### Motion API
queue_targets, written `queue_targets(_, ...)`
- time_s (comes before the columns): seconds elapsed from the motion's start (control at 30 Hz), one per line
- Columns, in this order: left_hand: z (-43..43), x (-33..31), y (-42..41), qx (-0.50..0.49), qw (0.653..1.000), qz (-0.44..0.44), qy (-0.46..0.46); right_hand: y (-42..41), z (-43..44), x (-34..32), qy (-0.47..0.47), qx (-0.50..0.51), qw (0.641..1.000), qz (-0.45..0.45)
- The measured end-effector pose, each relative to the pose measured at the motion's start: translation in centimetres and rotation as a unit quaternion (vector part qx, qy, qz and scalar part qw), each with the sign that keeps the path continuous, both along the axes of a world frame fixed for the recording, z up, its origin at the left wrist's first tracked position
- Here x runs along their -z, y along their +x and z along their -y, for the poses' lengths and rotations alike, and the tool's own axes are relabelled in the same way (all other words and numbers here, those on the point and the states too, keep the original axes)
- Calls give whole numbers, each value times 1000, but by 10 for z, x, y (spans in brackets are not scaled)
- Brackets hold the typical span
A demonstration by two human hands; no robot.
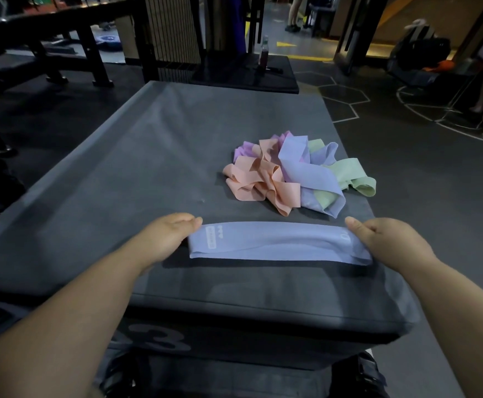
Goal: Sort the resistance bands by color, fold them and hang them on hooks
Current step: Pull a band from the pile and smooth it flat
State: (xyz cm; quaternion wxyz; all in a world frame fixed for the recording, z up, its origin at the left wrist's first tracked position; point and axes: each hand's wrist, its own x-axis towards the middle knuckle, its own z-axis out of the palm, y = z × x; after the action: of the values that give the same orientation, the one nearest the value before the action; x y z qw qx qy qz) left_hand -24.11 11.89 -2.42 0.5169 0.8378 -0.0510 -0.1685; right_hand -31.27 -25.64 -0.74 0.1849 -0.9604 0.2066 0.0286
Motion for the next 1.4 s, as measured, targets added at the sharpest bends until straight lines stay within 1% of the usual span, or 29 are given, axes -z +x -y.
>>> queue_targets(0.07,0,2,0,-4,999,-5,-35,1,0,1,-11,5,1000,-4)
queue_targets(0.1,1,3,0,4,1000,7,-25,1,0,2,-17,3,1000,-4)
queue_targets(0.17,5,6,1,30,995,66,68,2,-1,5,-16,-8,1000,5)
queue_targets(0.23,7,12,4,41,975,136,170,3,-3,6,-2,-27,1000,11)
queue_targets(0.27,7,14,5,39,966,158,203,4,-4,7,2,-40,999,7)
queue_targets(0.37,4,18,8,37,956,160,245,5,-8,10,-6,-74,997,-1)
queue_targets(0.43,6,18,8,45,951,162,261,6,-12,12,-14,-82,996,18)
queue_targets(0.5,10,16,6,45,951,162,259,6,-13,14,-16,-78,996,46)
queue_targets(0.57,12,12,7,41,961,136,236,6,-12,14,-12,-63,996,57)
queue_targets(0.67,12,5,8,48,973,114,195,4,-10,12,0,-42,998,43)
queue_targets(0.73,12,5,7,27,976,112,187,3,-10,10,6,-38,999,35)
queue_targets(0.93,11,14,7,12,949,155,276,-1,-9,11,-3,-41,999,29)
queue_targets(1.1,13,13,1,-5,941,173,291,-3,-9,12,-10,-43,999,26)
queue_targets(1.3,18,13,-1,-27,935,179,304,-3,-9,17,-15,-32,998,44)
queue_targets(1.4,20,15,-3,-38,933,179,311,-3,-11,22,-41,-30,998,32)
